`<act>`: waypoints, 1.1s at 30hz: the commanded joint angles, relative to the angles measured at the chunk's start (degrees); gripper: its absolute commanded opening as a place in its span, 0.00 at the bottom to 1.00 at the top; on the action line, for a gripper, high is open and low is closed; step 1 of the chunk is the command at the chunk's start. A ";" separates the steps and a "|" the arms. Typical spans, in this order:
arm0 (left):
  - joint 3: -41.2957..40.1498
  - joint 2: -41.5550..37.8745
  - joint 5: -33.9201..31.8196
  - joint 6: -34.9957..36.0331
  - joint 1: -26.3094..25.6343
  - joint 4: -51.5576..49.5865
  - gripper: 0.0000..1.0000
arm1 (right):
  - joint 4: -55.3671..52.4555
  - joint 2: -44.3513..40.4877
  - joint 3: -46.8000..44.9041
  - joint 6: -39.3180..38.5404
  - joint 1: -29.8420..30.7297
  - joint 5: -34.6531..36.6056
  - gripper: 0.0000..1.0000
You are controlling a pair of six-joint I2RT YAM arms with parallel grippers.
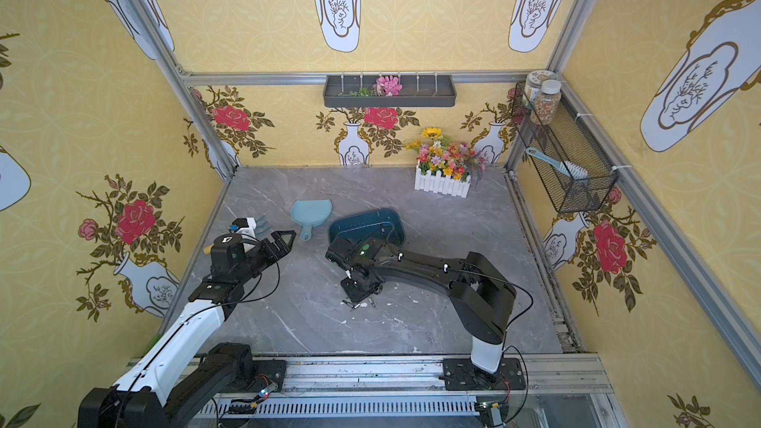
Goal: Put the bit on the desktop into the storage box
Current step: Pick up the screwdriver bit from the center of the board, then place the screwdriver bit in the storage box.
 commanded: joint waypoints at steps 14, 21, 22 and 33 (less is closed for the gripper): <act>-0.56 -0.46 0.35 0.15 0.03 0.70 1.00 | -1.45 -1.21 5.73 -8.30 -9.29 3.56 0.13; -1.08 0.20 1.04 -0.30 0.03 1.25 1.00 | 2.16 1.17 8.62 -10.79 -13.99 3.08 0.13; -1.18 0.20 1.14 -0.29 0.03 1.31 1.00 | 2.34 1.89 9.32 -11.10 -14.56 3.09 0.13; -3.94 1.29 2.74 -1.21 -0.23 3.99 1.00 | 5.90 9.84 13.96 -13.08 -19.35 3.99 0.13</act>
